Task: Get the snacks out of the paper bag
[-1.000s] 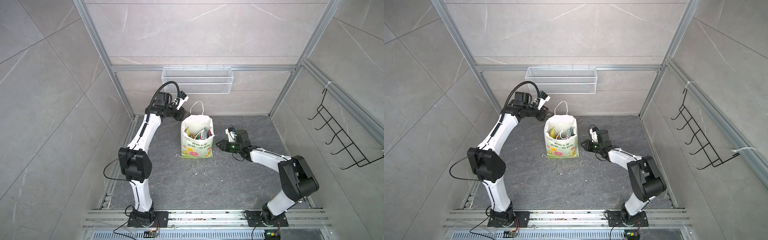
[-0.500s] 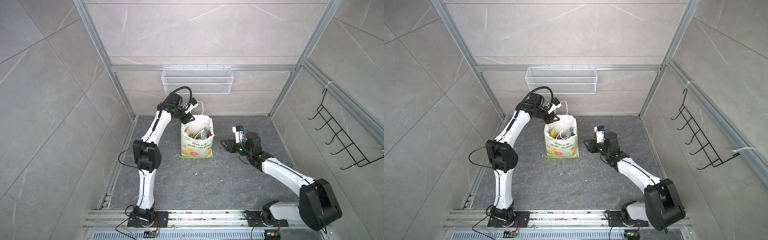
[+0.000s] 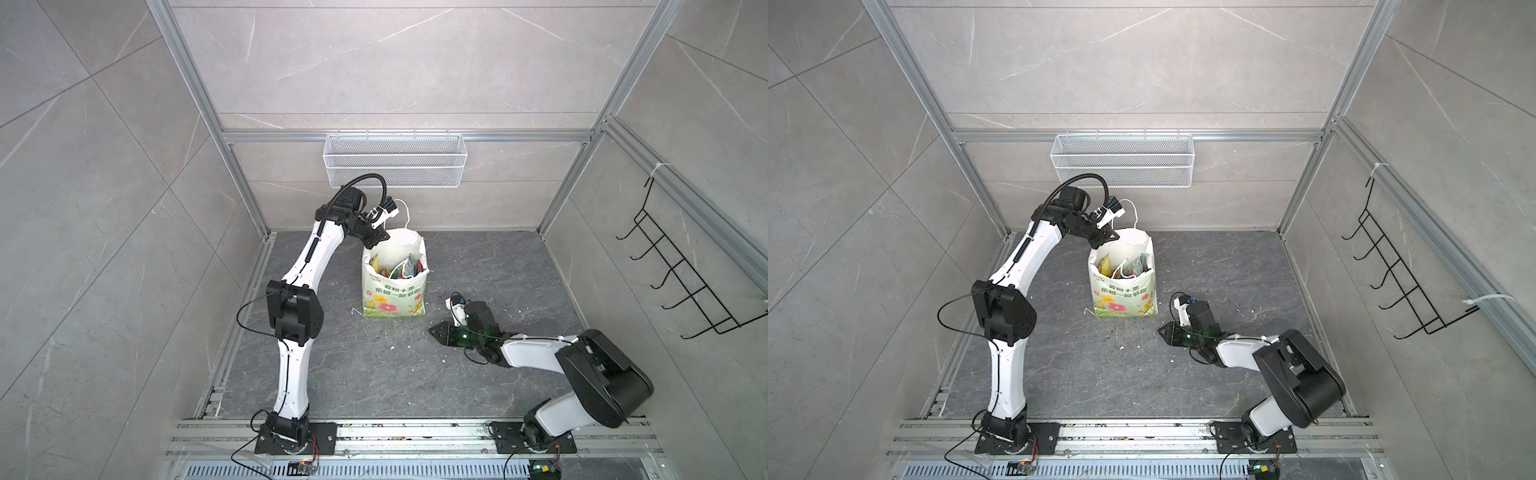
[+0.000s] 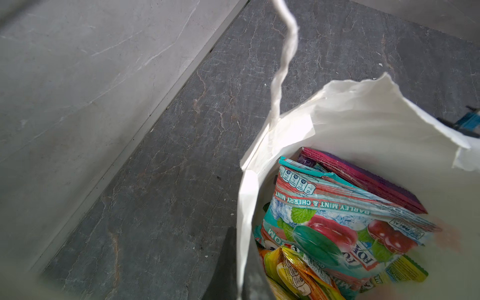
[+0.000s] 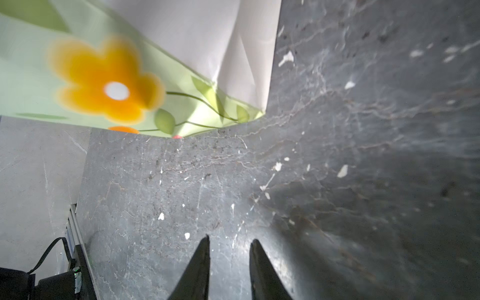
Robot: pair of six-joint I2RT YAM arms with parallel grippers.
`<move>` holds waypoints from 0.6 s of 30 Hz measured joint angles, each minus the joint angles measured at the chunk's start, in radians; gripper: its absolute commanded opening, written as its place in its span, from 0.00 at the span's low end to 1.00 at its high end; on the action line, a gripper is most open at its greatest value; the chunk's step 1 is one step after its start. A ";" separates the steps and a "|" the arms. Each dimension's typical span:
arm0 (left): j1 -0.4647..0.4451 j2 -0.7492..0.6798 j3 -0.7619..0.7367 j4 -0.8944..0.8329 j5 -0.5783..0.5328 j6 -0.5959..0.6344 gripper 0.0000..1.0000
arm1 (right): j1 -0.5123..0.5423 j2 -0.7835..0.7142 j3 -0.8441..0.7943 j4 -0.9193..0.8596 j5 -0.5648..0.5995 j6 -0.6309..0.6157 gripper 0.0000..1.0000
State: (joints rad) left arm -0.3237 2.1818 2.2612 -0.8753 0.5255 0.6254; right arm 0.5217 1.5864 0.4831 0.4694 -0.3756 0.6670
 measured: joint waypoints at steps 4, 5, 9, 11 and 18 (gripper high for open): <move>-0.013 -0.023 -0.032 0.006 -0.003 0.000 0.00 | 0.027 0.121 0.022 0.145 -0.005 0.096 0.25; -0.016 -0.026 -0.034 0.006 -0.008 0.000 0.00 | 0.032 0.145 0.032 0.174 -0.005 0.114 0.25; -0.024 -0.044 -0.049 0.011 -0.027 -0.003 0.00 | 0.045 0.232 0.076 0.275 -0.003 0.189 0.25; -0.025 -0.055 -0.064 0.019 -0.028 -0.005 0.00 | 0.047 0.258 0.090 0.306 0.007 0.218 0.25; -0.026 -0.082 -0.098 0.046 -0.032 -0.006 0.00 | 0.050 0.367 0.169 0.407 0.056 0.325 0.26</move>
State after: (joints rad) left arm -0.3492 2.0995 2.1632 -0.8291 0.4931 0.6197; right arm 0.5716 1.9537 0.6525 0.8768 -0.3191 0.9920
